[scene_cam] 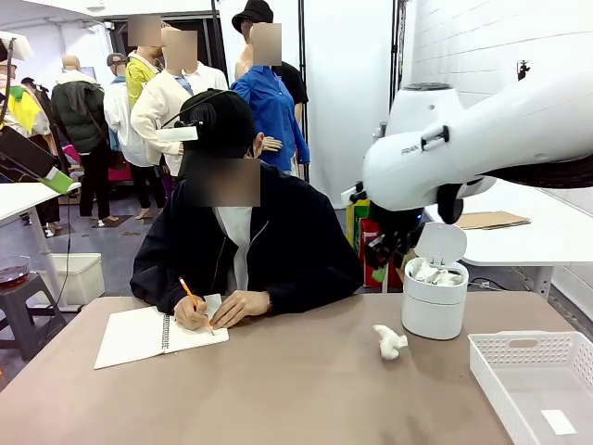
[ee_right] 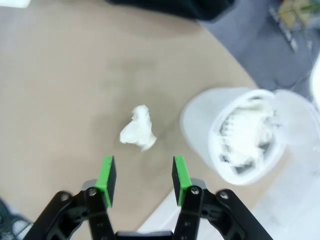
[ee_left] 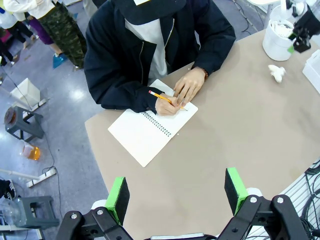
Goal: Sort the paper based on its condition.
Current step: If a person hands you a paper, place it in the Organizing basket , and if it's crumpled, put it in the Trash can.
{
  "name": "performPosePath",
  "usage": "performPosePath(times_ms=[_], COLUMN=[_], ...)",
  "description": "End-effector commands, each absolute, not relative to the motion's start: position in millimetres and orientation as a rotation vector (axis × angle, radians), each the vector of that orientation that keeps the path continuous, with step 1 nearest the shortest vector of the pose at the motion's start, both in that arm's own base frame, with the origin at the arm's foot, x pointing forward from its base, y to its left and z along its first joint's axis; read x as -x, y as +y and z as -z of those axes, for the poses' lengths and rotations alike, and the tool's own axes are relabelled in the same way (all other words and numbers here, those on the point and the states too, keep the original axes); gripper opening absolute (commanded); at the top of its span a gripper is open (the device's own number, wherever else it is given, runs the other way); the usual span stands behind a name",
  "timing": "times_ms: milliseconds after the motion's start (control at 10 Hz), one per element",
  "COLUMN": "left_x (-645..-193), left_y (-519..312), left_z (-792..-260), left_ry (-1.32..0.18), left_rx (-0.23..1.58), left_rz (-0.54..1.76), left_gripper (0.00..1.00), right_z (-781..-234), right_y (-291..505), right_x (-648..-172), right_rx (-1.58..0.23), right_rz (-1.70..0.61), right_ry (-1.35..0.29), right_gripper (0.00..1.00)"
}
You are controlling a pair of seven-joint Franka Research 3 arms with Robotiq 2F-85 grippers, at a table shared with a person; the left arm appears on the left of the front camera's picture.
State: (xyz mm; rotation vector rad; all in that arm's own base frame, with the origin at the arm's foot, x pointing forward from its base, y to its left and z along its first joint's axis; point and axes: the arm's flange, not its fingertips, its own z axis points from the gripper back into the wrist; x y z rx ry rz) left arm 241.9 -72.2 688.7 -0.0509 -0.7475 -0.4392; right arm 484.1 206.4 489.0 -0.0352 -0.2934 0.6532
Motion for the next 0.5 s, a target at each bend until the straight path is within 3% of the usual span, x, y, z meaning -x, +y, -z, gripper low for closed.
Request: performPosePath(times_ms=[0, 400], left_x=[-242.1, -242.1], left_y=[-71.5, -71.5], left_z=[-688.8, -688.8], left_ry=[-0.748, -0.748], left_rx=[0.041, 0.041], left_rz=[0.434, 0.434], left_gripper=[1.00, 1.00], right_z=[-478.4, -459.3], right_y=[190.1, 187.0], right_x=[-500.6, -500.2], right_rx=[0.083, -0.010], right_rz=[-0.538, -0.582], right_ry=[-0.347, -0.278], right_gripper=[0.58, 0.58])
